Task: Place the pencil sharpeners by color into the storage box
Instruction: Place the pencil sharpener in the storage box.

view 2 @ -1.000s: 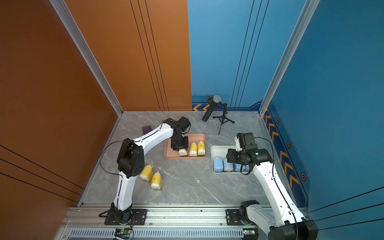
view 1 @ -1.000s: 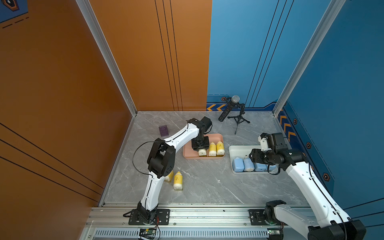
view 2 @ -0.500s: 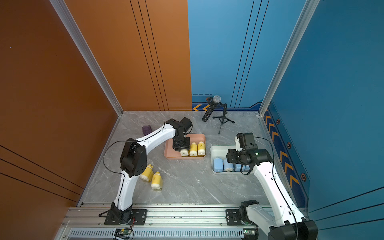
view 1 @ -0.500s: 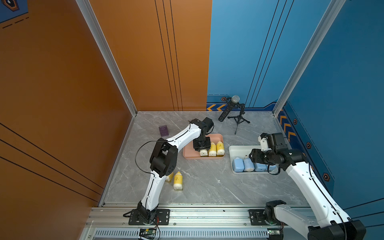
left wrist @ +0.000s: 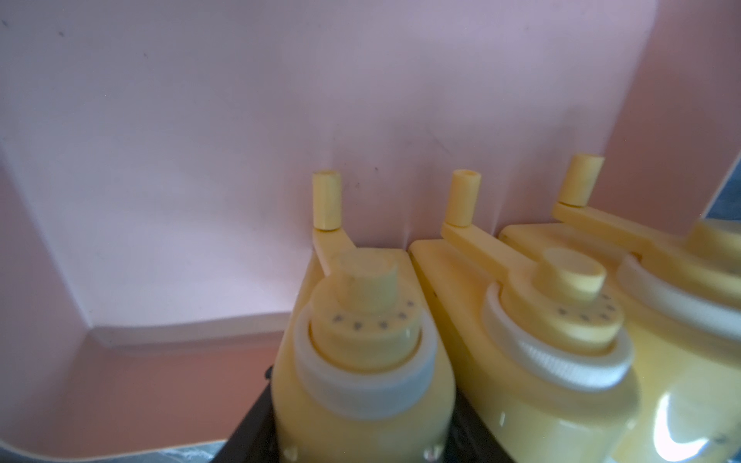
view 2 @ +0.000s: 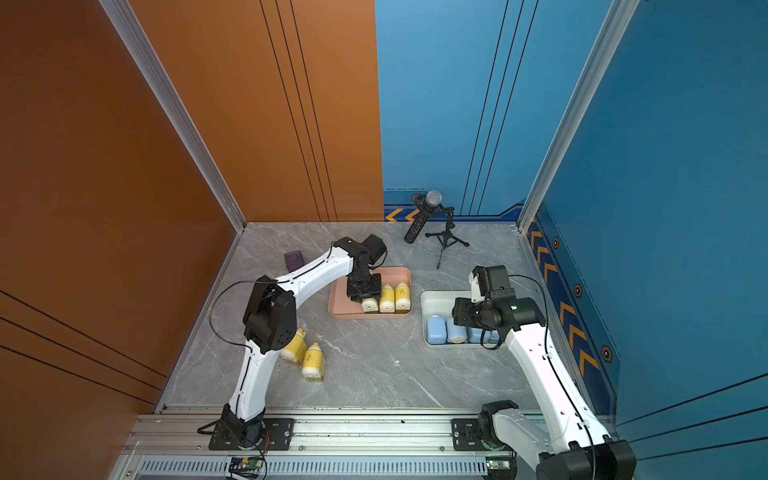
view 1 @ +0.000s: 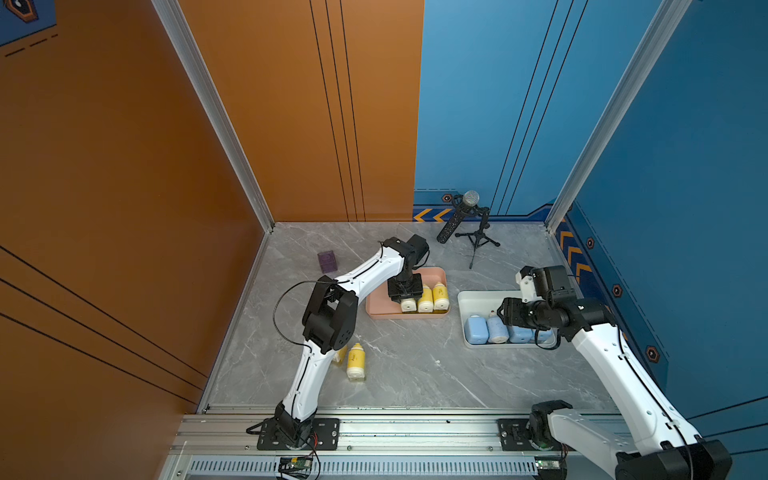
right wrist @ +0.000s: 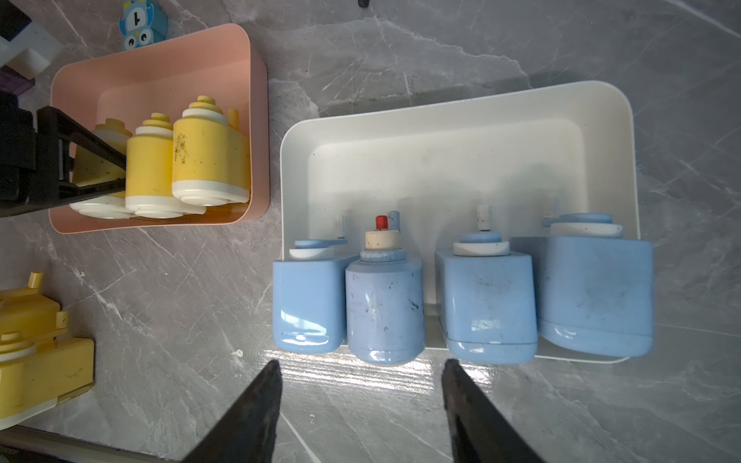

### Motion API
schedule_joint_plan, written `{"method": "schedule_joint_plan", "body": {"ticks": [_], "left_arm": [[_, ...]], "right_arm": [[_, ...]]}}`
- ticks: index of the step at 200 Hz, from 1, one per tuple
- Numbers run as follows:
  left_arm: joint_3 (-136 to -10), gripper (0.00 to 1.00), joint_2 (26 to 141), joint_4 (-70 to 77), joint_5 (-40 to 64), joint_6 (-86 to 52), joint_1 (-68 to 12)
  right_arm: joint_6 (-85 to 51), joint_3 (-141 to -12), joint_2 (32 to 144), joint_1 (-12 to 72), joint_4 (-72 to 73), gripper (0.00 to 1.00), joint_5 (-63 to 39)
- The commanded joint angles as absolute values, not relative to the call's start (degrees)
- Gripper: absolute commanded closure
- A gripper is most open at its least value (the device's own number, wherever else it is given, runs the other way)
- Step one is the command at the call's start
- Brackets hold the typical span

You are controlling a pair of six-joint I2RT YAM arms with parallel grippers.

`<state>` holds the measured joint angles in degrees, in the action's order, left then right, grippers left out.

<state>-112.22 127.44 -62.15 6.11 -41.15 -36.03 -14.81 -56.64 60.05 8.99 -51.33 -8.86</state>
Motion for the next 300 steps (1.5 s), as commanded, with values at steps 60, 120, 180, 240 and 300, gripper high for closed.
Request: {"method": "schedule_joint_plan", "body": {"ticks": [60, 120, 180, 240, 300], "left_arm": [[-113.4, 0.48, 129.3, -62.9, 7.0, -41.7, -36.8], [-113.5, 0.42, 129.5, -62.9, 7.0, -41.8, -36.9], [-113.9, 0.42, 129.3, -62.9, 7.0, -42.2, -36.9], [-114.5, 0.42, 128.0, -62.8, 6.8, -42.3, -36.7], [-113.4, 0.42, 125.3, -62.9, 6.0, -42.1, -36.6]], "right_arm": [[-14.0, -56.3, 59.6, 8.7, -50.0, 0.35, -9.7], [-14.1, -56.3, 59.2, 8.7, -50.1, 0.35, -9.6], [-14.2, -56.4, 59.2, 8.6, -50.1, 0.35, -9.8], [-14.3, -56.1, 58.6, 8.6, -50.1, 0.35, -9.8], [-14.5, -56.0, 57.9, 8.6, -50.2, 0.35, -10.1]]}}
